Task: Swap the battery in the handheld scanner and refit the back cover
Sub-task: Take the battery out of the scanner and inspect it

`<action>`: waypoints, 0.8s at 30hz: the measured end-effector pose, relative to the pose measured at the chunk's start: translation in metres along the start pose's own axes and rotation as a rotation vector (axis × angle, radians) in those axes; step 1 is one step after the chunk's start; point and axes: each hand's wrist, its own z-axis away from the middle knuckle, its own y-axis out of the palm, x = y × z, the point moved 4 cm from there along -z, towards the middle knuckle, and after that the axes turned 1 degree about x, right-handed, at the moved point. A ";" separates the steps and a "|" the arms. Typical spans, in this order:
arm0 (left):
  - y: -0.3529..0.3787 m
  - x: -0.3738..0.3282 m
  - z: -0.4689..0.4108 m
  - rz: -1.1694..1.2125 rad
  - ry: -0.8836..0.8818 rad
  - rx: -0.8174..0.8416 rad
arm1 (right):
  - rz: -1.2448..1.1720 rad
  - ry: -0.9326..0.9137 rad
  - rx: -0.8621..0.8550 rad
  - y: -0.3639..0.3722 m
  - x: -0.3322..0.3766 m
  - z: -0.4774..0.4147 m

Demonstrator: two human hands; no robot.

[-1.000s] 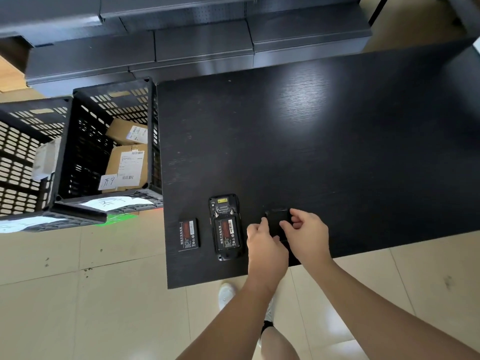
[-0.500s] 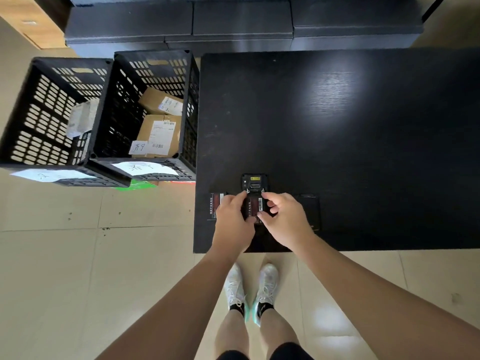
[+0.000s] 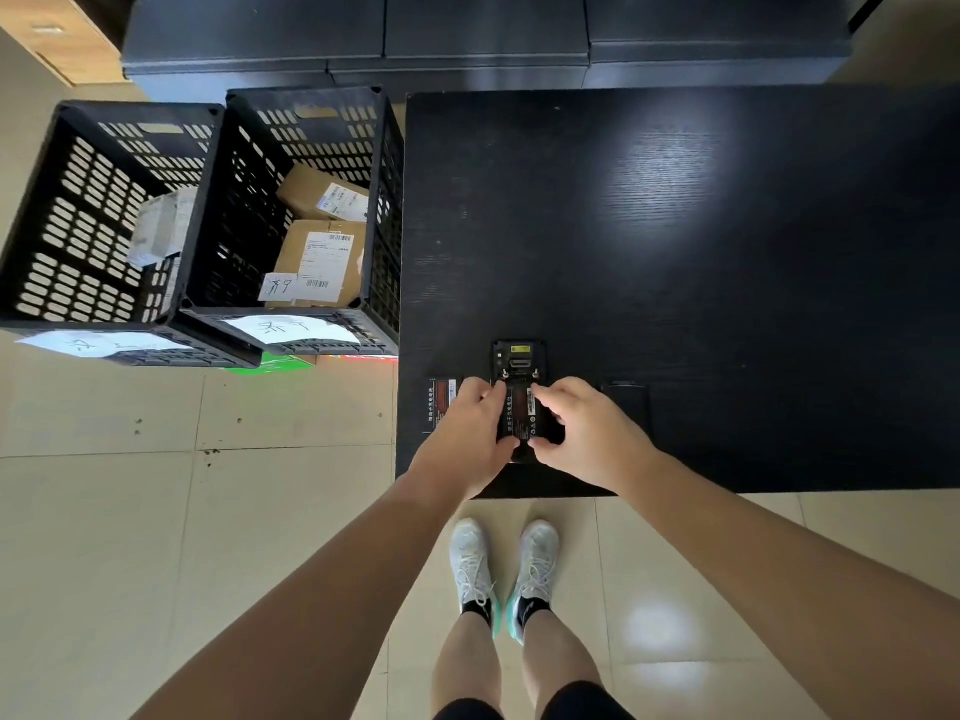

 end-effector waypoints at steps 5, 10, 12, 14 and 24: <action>-0.003 0.004 -0.001 -0.149 0.099 0.091 | 0.112 -0.124 -0.079 -0.002 0.003 0.004; -0.007 0.007 -0.006 -0.197 0.141 0.094 | 0.054 -0.198 -0.162 -0.007 0.003 0.006; -0.006 0.006 -0.005 -0.237 0.164 0.087 | 0.077 -0.252 -0.200 -0.007 0.004 0.006; -0.003 0.005 -0.001 -0.300 0.192 0.077 | 0.083 -0.301 -0.264 -0.004 0.007 0.009; -0.002 -0.006 0.016 -0.357 0.284 -0.140 | -0.028 -0.290 -0.488 0.007 0.005 0.020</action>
